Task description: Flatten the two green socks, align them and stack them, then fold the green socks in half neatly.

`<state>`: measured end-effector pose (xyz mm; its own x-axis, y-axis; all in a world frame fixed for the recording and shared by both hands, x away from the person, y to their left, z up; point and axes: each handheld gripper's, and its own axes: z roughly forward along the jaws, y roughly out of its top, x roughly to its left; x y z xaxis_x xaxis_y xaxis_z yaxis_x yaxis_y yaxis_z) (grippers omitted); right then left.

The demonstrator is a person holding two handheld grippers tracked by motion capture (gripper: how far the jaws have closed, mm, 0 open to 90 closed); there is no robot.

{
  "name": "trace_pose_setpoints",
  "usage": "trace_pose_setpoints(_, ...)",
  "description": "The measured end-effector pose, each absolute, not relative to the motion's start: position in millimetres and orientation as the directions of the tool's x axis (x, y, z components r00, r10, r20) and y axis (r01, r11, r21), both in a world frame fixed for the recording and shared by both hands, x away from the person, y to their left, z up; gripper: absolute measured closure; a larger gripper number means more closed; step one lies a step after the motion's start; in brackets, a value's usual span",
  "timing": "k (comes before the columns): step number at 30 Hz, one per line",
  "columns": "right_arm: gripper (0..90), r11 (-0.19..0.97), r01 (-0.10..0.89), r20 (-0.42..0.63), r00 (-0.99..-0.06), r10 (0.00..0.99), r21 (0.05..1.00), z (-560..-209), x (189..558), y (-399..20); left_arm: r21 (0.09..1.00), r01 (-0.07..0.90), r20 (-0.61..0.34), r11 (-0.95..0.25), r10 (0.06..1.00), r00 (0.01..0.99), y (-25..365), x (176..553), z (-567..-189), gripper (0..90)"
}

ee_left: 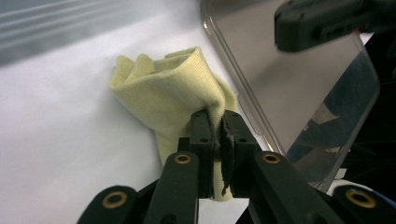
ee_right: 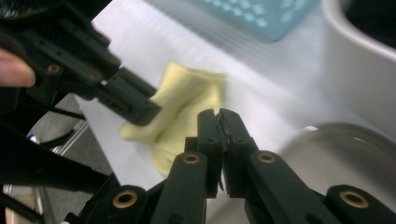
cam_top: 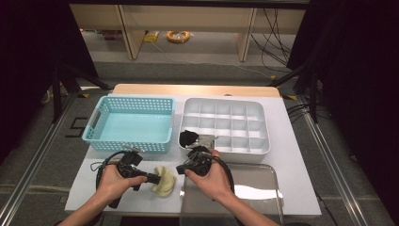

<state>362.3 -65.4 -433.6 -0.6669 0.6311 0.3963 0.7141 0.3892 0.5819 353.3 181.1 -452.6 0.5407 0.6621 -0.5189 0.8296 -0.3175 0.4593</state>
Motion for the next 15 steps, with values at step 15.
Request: trace_pose_setpoints(15, 74.4, 0.371, 0.728, 0.430, -0.656, 0.620, 0.576, -437, 375, -56, 0.482, 0.786, -0.483, -0.386, 0.632, 0.607, 158, 350, -461, 76.1)
